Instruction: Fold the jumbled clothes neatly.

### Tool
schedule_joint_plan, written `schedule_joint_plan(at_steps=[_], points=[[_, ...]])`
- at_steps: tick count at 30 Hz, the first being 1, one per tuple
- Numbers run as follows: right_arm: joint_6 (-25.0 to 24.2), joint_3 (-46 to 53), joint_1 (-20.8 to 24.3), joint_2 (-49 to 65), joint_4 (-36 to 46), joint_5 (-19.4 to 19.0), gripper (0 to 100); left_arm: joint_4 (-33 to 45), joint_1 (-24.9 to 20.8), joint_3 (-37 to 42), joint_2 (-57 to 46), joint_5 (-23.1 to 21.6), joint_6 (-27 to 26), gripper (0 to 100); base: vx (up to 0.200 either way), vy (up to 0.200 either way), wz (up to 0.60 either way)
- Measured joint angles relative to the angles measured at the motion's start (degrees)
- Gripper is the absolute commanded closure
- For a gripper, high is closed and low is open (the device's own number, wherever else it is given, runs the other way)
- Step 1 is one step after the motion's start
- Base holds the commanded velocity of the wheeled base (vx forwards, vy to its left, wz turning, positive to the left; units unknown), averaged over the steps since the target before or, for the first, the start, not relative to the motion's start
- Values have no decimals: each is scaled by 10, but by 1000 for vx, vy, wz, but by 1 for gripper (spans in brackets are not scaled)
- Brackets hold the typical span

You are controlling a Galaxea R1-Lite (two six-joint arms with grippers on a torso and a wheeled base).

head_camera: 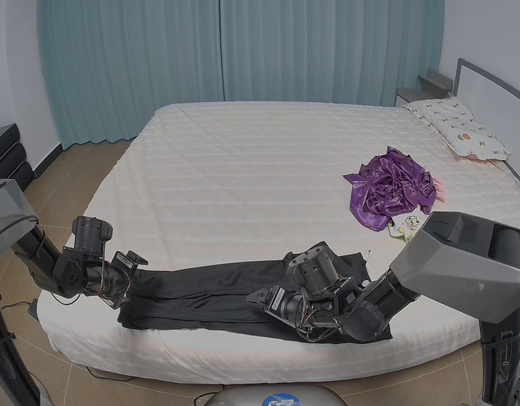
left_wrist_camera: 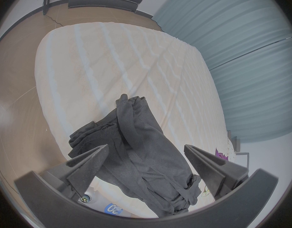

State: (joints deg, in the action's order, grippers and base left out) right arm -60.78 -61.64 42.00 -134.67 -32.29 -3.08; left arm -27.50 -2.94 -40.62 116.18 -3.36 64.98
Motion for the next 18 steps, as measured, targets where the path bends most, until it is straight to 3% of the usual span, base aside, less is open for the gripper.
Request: schedule_joint_plan(at_steps=[9, 18], points=[[37, -45, -1, -25, -1, 12, 0, -2, 4, -1, 3, 0, 0, 0, 0, 0, 0], [46, -25, 4, -22, 4, 9, 0, -1, 4, 0, 3, -1, 0, 0, 0, 0, 0]])
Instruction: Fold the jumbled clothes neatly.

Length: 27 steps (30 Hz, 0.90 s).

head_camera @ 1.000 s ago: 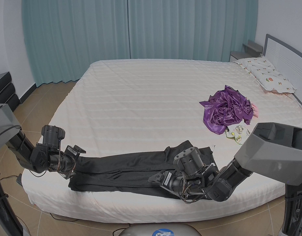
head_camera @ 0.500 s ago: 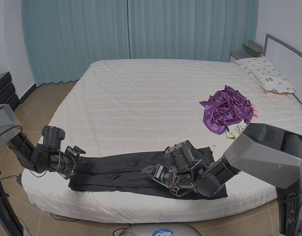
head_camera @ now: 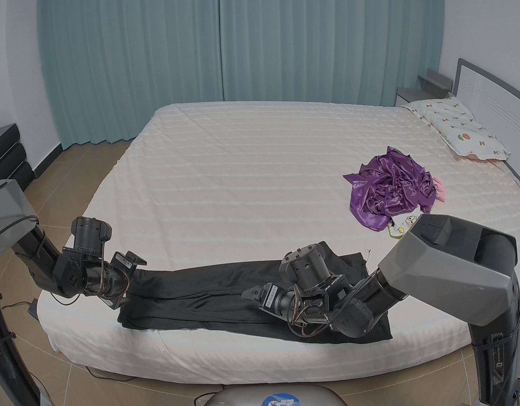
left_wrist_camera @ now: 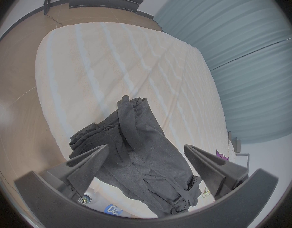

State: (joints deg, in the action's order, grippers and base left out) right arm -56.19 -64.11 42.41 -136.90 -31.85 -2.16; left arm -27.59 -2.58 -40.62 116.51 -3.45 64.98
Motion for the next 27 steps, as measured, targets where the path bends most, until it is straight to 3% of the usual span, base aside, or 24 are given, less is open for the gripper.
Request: schedule_joint_plan(at_steps=[16, 27], points=[[2, 42, 9, 17, 3, 3, 0, 0, 0, 2, 0, 0, 0, 0, 0, 0, 0], [31, 52, 5, 12, -6, 5, 0, 0, 0, 3, 0, 0, 0, 0, 0, 0, 0]])
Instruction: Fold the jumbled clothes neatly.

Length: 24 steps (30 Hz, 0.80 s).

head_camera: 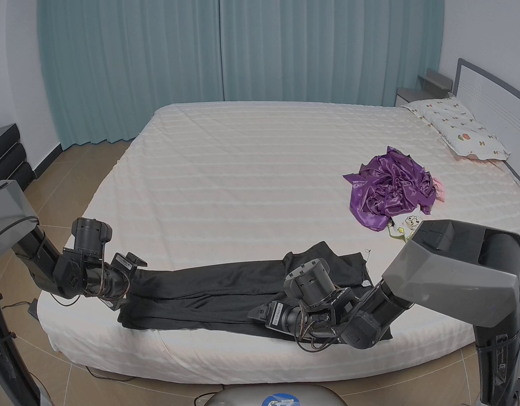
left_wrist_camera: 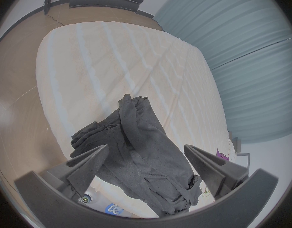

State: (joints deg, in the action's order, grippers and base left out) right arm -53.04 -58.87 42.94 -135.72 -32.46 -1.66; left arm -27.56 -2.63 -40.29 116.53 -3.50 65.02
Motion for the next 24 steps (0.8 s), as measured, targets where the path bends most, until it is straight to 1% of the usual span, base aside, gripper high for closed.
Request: schedule_joint_plan(at_steps=[9, 14, 20, 24], points=[[-2, -44, -23, -18, -4, -2, 0, 0, 0, 0, 2, 1, 0, 0, 0, 0, 0], [-7, -85, -44, -36, -11, -4, 0, 0, -1, 2, 3, 1, -1, 0, 0, 0, 0], [-7, -96, -56, -47, -54, -3, 0, 0, -2, 3, 3, 0, 0, 0, 0, 0, 0], [-6, -84, -56, -49, -59, -5, 0, 0, -6, 4, 3, 0, 1, 0, 0, 0, 0]])
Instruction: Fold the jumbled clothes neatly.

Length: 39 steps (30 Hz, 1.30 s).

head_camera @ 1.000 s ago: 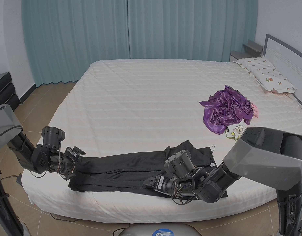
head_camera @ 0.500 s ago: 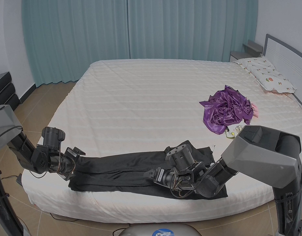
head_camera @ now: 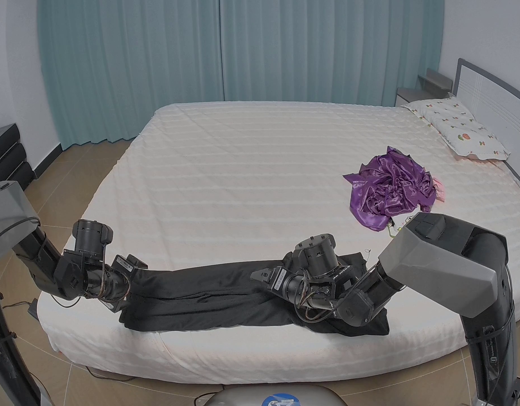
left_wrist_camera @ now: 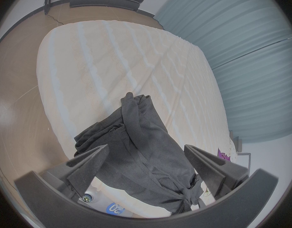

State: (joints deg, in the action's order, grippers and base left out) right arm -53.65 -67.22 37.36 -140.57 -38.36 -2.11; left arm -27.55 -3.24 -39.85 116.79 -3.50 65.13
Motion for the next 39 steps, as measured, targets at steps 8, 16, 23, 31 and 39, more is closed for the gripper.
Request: schedule_joint_plan(at_steps=[8, 16, 23, 31, 39], points=[[9, 39, 2, 10, 14, -1, 0, 2, -20, 7, -3, 0, 0, 0, 0, 0, 0], [27, 97, 1, 43, -12, 0, 0, 6, -45, 20, -1, 5, -8, 0, 0, 0, 0], [32, 137, 1, 74, -16, 3, 0, 5, -61, 23, 14, 8, -18, 0, 0, 0, 0], [32, 155, -9, 99, -17, 3, 0, 1, -68, 4, 44, 25, -28, 0, 0, 0, 0], [31, 156, -22, 107, -17, 3, 0, 0, -59, -48, 87, 89, -21, 0, 0, 0, 0]])
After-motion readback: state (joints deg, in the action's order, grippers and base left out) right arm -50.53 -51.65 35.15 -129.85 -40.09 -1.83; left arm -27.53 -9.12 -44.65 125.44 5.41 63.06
